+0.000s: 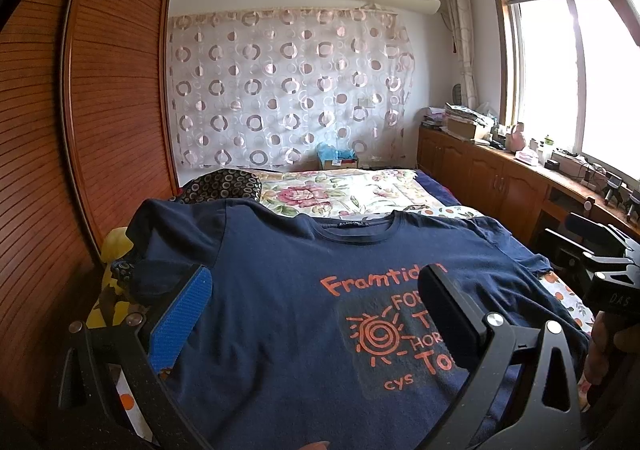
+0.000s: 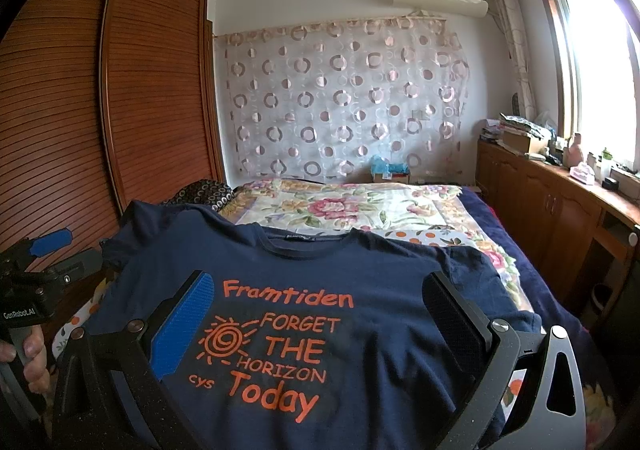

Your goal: Fold small clothes

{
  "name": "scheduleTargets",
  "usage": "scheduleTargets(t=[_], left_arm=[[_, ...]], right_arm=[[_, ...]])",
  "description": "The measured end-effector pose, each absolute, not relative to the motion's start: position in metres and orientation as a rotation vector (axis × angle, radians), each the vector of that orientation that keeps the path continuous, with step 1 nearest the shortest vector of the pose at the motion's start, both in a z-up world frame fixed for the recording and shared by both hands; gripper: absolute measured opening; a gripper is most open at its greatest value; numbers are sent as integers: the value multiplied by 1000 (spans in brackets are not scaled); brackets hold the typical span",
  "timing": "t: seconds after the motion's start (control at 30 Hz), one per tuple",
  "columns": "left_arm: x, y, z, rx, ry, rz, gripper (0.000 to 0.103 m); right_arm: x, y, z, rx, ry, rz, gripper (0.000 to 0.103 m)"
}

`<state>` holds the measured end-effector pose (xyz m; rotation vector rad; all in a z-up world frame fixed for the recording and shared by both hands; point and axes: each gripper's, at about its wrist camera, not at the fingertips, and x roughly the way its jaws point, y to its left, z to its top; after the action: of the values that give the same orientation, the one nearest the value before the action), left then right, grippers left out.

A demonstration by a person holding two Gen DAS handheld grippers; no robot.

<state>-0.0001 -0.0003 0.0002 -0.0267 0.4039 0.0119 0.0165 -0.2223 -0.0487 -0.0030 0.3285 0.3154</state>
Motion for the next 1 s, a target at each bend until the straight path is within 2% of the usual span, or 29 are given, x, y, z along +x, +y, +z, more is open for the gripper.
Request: scheduleTargets(t=[1.0], left_arm=[[-2, 5, 2, -20, 393, 12, 103]], right_arm=[[15, -224, -48, -9, 321, 317, 103]])
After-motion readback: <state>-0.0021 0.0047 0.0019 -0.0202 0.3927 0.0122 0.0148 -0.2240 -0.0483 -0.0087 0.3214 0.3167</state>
